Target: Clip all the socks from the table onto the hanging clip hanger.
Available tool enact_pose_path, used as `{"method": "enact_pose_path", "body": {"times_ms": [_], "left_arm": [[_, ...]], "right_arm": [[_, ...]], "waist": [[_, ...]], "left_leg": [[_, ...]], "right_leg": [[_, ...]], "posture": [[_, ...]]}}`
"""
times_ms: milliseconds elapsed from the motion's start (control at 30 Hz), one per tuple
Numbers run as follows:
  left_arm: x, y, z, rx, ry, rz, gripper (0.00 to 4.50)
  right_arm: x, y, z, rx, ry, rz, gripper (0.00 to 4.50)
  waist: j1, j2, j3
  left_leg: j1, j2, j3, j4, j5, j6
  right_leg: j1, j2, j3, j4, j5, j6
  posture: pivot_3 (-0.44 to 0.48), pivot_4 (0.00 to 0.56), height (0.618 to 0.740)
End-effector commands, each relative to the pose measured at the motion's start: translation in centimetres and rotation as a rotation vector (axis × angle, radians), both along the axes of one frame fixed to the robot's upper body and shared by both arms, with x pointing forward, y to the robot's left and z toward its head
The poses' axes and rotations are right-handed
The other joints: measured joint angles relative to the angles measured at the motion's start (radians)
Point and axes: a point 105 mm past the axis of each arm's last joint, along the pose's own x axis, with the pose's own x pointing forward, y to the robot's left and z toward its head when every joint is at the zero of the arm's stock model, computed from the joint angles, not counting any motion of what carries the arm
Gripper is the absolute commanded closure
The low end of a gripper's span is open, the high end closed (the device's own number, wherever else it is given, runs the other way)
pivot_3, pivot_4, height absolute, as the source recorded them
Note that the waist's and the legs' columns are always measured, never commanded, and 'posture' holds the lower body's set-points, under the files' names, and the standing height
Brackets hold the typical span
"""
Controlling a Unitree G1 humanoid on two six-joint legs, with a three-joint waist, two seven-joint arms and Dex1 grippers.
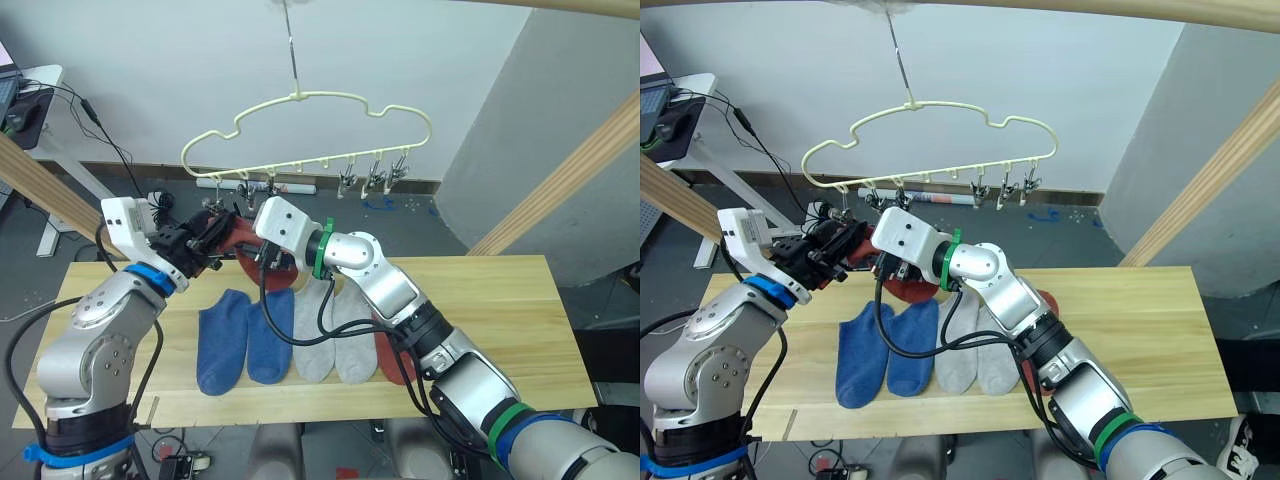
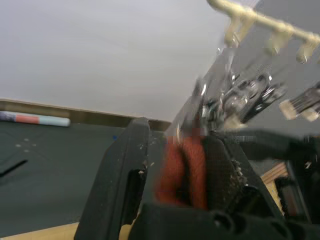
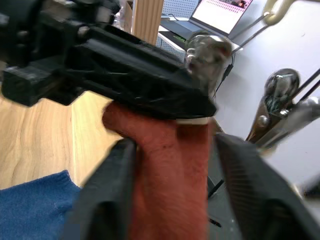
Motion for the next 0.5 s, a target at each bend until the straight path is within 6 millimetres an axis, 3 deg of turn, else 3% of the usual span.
{"method": "enact_pose_path", "body": {"times_ms": [33,267,500], "left_arm": [[-0.9,-0.6,0.5,0.105,-0.109,0.034,2.67],[-1.3,-2.9,-0.5,0.199,-0.229,0.020,2.67],[-0.5,-4.4,-0.9,0.164,-0.265,0.020,2.67]], "right_arm": [[-1.5,-1.1,1.3,0.029,-0.055,0.042,1.99],[-3.4,-5.1,0.8,-0.022,-0.049,0.054,1.99],[-3.9,-9.1,1.4,-0.017,0.039,-0.021,1.99]], "waist": [[0.006,0.000,0.000],[0.017,0.000,0.000],[0.012,-0.001,0.000]], "left_leg": [[-0.001,0.000,0.000,0.000,0.000,0.000],[-0.002,-0.002,0.000,0.001,0.000,0.000],[-0.001,-0.001,0.000,0.001,0.000,0.000]], "right_leg": [[-0.001,0.000,0.000,0.000,0.000,0.000],[0.000,-0.002,0.000,-0.002,0.000,0.000],[0.000,-0.001,0.000,0.000,0.000,0.000]], "posture": [[0.004,0.295,0.721],[-0.012,0.292,0.721],[-0.025,0.307,0.721]]}}
